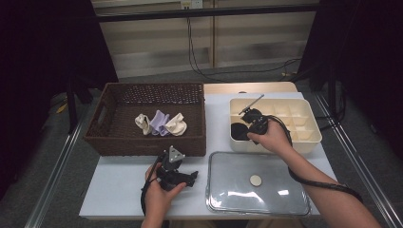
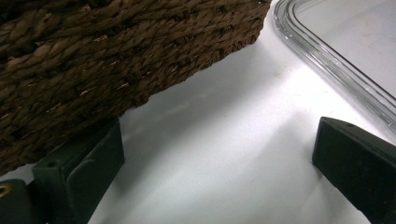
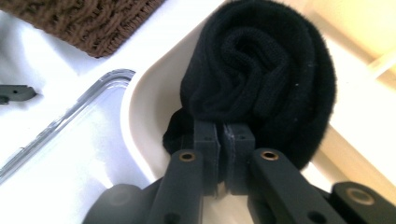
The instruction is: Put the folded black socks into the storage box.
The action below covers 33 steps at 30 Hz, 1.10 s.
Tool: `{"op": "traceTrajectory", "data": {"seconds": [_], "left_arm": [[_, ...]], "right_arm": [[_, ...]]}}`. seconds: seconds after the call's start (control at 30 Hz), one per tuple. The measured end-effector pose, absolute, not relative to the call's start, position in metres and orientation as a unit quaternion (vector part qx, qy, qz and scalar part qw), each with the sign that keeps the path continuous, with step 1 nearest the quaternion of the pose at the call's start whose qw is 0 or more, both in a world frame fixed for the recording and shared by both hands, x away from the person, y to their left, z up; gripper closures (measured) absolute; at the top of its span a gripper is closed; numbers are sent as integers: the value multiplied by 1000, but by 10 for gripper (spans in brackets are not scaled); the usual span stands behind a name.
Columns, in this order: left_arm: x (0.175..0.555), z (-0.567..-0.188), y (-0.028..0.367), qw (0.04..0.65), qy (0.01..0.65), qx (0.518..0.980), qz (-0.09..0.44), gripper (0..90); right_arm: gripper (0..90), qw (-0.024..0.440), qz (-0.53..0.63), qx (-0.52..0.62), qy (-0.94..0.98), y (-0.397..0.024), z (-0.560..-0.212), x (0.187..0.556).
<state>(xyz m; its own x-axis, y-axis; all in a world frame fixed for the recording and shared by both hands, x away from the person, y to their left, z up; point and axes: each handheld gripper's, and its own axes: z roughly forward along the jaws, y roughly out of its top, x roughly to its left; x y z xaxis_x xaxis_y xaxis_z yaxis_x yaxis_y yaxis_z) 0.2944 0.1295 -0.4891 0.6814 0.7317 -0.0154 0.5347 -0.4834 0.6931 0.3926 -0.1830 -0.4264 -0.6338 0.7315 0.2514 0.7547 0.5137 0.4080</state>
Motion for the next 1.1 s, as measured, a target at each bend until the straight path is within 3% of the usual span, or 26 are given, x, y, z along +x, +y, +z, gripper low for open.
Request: {"op": "traceTrajectory", "data": {"seconds": [0.43, 0.9, 1.1], "left_arm": [[294, -489, 129, 346, 374, 849, 143, 18], [294, -489, 130, 344, 372, 850, 143, 18], [294, -490, 128, 351, 377, 845, 141, 18]], "right_arm": [[703, 2, -286, -431, -856, -207, -393, 380], [378, -18, -326, -413, -850, -206, -381, 356], [292, -21, -337, -388, -857, -201, -384, 343]]}}
